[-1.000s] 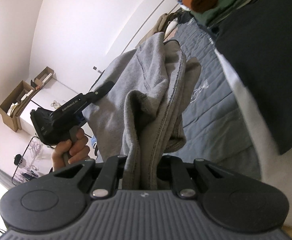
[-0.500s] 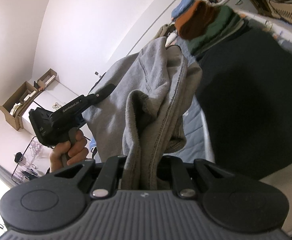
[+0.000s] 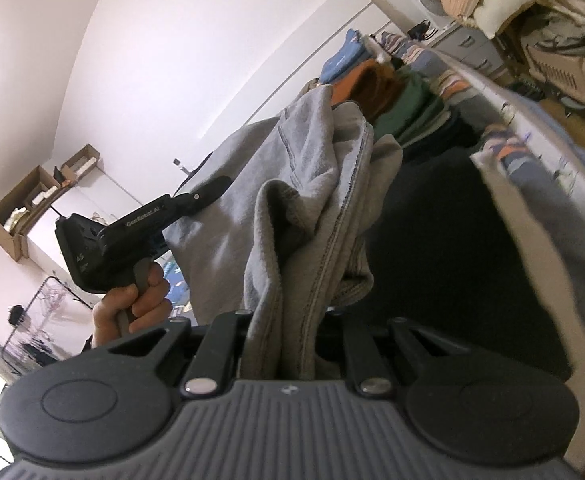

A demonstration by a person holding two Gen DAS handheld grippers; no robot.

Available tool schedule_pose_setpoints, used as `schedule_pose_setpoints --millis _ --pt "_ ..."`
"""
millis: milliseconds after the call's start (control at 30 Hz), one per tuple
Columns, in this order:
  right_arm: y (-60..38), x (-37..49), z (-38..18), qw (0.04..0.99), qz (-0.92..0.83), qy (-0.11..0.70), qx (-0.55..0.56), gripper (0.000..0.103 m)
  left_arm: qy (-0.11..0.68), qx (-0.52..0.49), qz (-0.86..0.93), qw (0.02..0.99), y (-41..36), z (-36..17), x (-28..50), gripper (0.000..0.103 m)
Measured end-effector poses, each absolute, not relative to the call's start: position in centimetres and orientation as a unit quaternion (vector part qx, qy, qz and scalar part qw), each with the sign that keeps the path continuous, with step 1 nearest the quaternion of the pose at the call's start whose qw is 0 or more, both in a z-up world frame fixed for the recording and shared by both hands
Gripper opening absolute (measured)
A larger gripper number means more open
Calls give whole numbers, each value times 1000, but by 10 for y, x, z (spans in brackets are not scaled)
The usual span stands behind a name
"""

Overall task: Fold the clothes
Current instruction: 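Lift the folded sweatshirt with both grippers and carry it toward the clothes stack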

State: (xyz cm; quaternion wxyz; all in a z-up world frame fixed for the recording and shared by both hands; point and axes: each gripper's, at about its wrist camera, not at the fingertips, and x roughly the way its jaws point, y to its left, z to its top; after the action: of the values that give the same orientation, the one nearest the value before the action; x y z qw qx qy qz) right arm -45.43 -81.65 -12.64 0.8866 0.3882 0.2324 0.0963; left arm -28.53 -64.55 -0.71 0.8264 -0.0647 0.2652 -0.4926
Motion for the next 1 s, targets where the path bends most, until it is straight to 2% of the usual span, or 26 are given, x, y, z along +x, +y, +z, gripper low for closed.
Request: schedule_pose_setpoints --millis 333,567,667,733,967,1000 --pt "-852 -420 -166 899 62 289 323 13 327 -42 -466 821 -700 -78 -245 17" --pt "-874 -421 -209 885 67 309 342 16 372 -54 -442 814 -705 -115 -220 19" --pt "-888 -432 -219 874 80 298 375 16 387 -55 -429 814 -703 -117 -213 33" --pt "-894 -445 -218 871 85 292 387 16 390 -62 -411 822 -696 -114 -211 55" --pt "-912 -477 -206 880 59 283 376 20 357 -70 -379 851 -645 -92 -219 63" --pt "-914 -480 -203 884 54 278 373 20 352 -71 -373 856 -637 -88 -222 66"
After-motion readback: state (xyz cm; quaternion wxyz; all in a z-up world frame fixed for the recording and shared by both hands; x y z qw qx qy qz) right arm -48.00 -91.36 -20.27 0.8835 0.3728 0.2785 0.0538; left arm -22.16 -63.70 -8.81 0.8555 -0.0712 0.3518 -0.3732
